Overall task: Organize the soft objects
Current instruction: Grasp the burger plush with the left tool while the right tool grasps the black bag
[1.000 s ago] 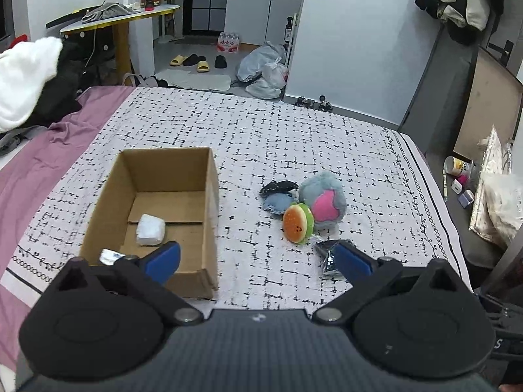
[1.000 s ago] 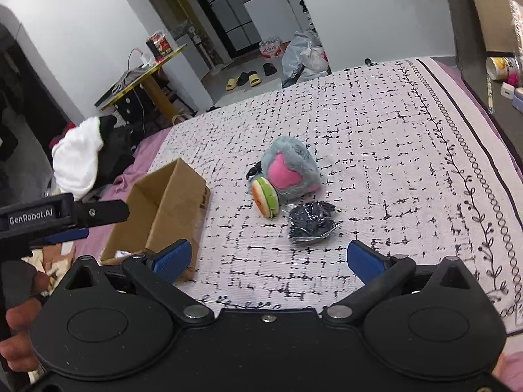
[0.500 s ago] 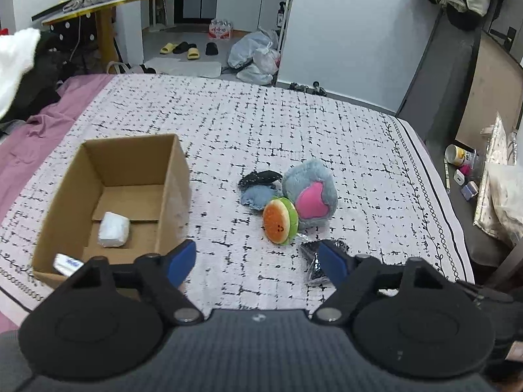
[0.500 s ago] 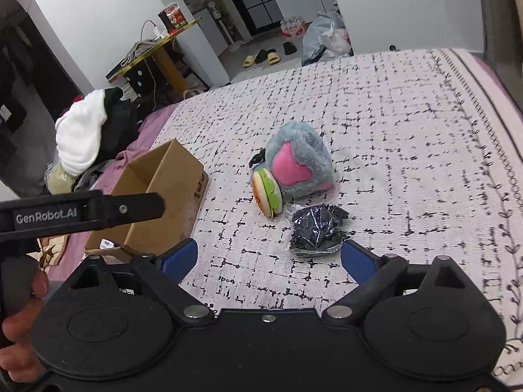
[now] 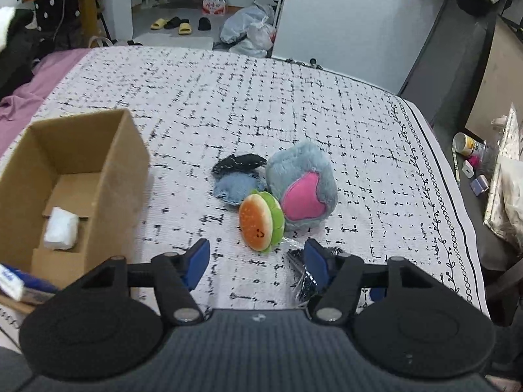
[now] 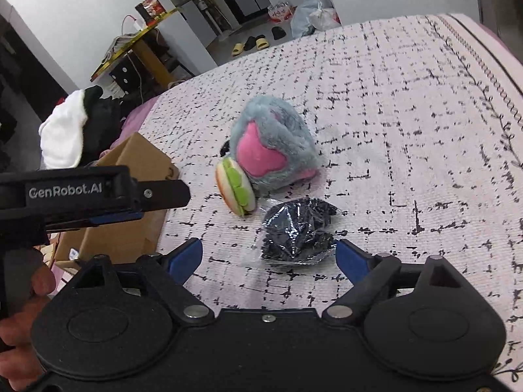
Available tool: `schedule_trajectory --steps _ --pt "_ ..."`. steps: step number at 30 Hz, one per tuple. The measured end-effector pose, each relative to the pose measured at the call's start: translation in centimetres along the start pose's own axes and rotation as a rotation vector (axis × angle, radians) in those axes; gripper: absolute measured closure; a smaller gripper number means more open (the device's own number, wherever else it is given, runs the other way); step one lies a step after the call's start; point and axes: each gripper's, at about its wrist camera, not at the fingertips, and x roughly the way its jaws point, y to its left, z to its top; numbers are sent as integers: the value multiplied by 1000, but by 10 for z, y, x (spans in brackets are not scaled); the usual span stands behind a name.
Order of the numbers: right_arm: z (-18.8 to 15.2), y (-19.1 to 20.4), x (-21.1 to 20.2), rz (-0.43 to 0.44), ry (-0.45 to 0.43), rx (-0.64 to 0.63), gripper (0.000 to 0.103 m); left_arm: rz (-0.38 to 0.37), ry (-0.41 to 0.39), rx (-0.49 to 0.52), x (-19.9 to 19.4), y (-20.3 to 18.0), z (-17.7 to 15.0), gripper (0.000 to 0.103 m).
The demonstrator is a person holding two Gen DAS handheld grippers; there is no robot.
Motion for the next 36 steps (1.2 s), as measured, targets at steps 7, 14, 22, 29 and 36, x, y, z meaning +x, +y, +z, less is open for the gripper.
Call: schedule_trajectory --steps 7,14,22,29,36 --pt "0 -13 18 -2 -6 29 23 -14 56 -9 35 -6 5 41" --pt "2 -15 25 -25 -41 1 23 16 83 -18 63 -9 9 41" --pt "8 -16 36 -25 -32 -18 24 23 118 -67 84 -2 8 79" --pt "11 -15 28 -67 5 13 63 16 99 -108 62 6 2 88" --pt "-6 -2 -2 -115 -18 30 65 -38 63 -123 18 15 -15 88"
